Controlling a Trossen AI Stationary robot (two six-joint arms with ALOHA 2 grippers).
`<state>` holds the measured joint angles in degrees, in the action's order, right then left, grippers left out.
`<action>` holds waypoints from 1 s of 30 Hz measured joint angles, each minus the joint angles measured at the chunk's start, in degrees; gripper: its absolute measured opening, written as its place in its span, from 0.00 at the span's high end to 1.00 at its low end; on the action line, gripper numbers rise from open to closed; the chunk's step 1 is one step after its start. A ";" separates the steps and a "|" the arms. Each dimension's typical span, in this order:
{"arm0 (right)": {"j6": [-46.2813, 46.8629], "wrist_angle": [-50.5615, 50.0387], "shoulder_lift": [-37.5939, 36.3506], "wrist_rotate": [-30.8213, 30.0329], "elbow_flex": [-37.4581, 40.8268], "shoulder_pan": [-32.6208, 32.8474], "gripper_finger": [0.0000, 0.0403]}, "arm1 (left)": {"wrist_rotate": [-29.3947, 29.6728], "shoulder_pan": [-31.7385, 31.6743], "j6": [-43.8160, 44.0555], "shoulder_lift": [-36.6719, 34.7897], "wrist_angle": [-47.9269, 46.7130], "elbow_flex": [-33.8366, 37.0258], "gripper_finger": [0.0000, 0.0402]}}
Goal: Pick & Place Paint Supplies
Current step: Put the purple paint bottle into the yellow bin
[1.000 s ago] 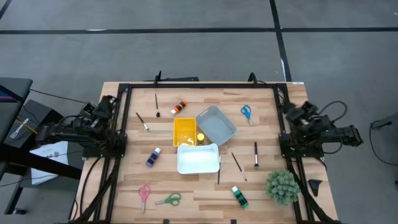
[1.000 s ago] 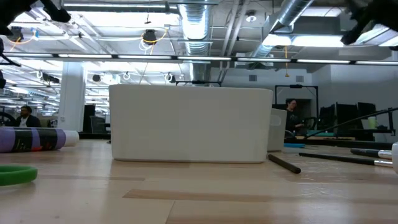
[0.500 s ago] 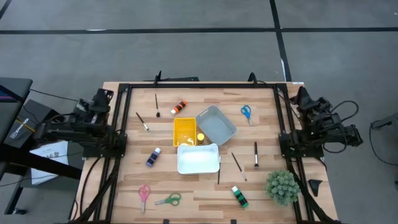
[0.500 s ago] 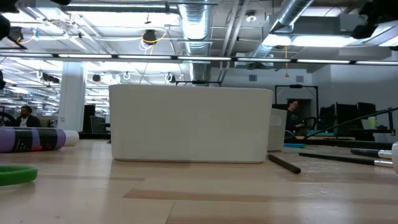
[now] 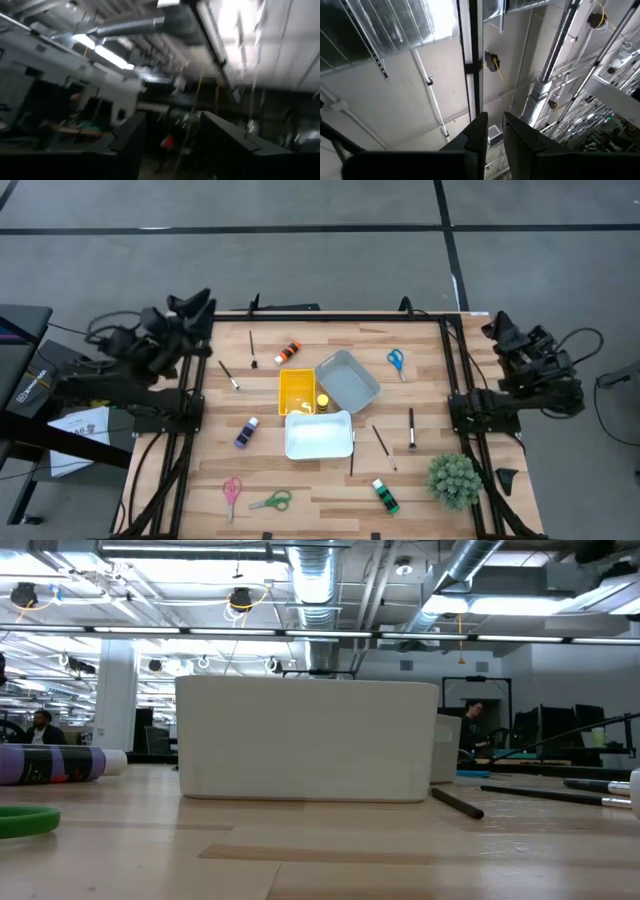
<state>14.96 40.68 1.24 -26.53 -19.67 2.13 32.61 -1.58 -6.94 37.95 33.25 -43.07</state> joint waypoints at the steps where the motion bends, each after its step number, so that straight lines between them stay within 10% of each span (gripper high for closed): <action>1: -0.41 -1.22 0.50 0.79 -1.10 0.00 0.87 | 0.43 0.00 -0.50 0.69 -3.39 -2.04 0.50; 13: -1.46 -22.79 18.96 5.58 -23.28 0.04 0.68 | 0.01 0.02 6.25 4.00 -34.94 -14.54 0.37; 21: -1.87 -46.28 31.29 5.60 -42.51 0.04 0.45 | -12.07 0.05 17.83 5.09 -60.41 -15.09 0.38; 30: -1.91 -52.66 35.56 5.53 -49.44 0.02 0.41 | -26.22 6.06 36.76 9.28 -85.49 -15.05 0.38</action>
<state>13.04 -11.98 36.80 -20.99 -69.10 2.15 6.40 4.48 29.83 47.23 -52.24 -58.13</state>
